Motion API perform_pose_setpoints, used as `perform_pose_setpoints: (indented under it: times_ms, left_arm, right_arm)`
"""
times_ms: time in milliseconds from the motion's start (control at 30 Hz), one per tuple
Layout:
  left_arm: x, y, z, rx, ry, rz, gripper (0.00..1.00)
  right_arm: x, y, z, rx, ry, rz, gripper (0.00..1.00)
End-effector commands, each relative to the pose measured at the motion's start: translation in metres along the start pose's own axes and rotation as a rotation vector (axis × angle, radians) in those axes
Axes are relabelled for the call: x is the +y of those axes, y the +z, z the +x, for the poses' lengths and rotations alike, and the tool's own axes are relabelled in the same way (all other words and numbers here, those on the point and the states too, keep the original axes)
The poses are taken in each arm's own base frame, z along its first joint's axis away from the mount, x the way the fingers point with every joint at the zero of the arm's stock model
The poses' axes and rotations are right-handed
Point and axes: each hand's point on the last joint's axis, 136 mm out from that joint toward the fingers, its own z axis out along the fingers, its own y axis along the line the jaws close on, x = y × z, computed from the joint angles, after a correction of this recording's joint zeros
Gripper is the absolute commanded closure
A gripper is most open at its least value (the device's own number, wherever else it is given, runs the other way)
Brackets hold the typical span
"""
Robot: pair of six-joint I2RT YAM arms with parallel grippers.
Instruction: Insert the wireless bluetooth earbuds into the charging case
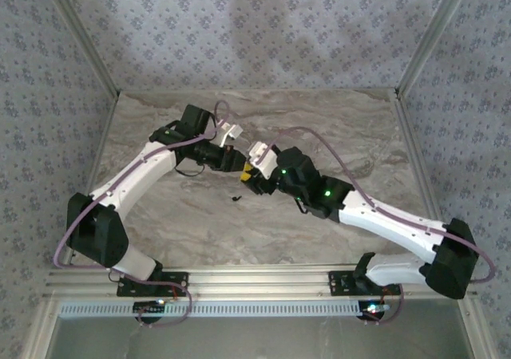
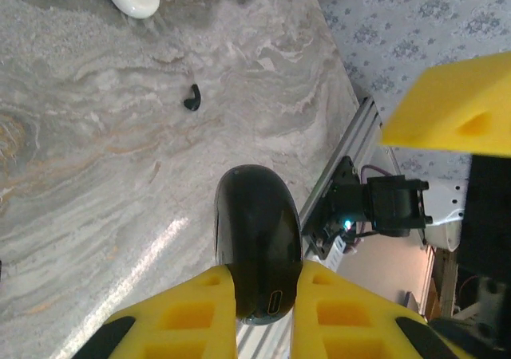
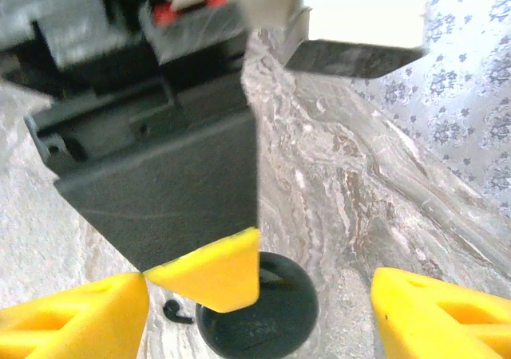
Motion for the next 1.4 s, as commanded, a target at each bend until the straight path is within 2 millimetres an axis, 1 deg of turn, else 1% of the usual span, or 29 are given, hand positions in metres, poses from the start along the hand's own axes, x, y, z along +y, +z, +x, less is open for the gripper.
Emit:
perform_pose_setpoints:
  times_ms: [0,100,167,333,433,567,767,1033,1133,1367]
  left_arm:
    - [-0.009,-0.005,-0.014,-0.071,0.066,0.039,0.86]
    - [-0.016,-0.007,-0.017,-0.109,0.109,0.071,0.86]
    - [-0.024,-0.010,-0.020,-0.146,0.154,0.101,0.86]
    - [-0.047,-0.024,-0.025,-0.253,0.274,0.172,0.86]
    - [-0.062,-0.033,-0.027,-0.314,0.345,0.211,0.86]
    - [-0.082,-0.045,-0.028,-0.386,0.439,0.249,0.86]
    - [-0.111,-0.054,-0.027,-0.452,0.529,0.318,0.86]
    - [-0.137,-0.059,-0.026,-0.475,0.590,0.361,0.86]
    - [-0.139,-0.060,-0.027,-0.487,0.594,0.356,0.86]
    - [-0.142,-0.063,-0.028,-0.503,0.599,0.353,0.86]
  right_arm:
    - [-0.002,-0.015,-0.010,-0.064,0.129,-0.060,0.24]
    - [-0.010,-0.025,-0.012,-0.106,0.244,-0.099,0.24]
    - [-0.017,-0.033,-0.016,-0.144,0.328,-0.141,0.25]
    - [-0.027,-0.052,-0.025,-0.243,0.458,-0.248,0.28]
    - [-0.034,-0.059,-0.029,-0.275,0.531,-0.311,0.28]
    - [-0.038,-0.066,-0.037,-0.309,0.602,-0.414,0.29]
    - [-0.037,-0.071,-0.058,-0.350,0.619,-0.548,0.30]
    - [-0.035,-0.072,-0.074,-0.367,0.600,-0.639,0.31]
    - [-0.031,-0.076,-0.080,-0.375,0.577,-0.689,0.35]
    - [-0.022,-0.087,-0.084,-0.381,0.544,-0.750,0.53]
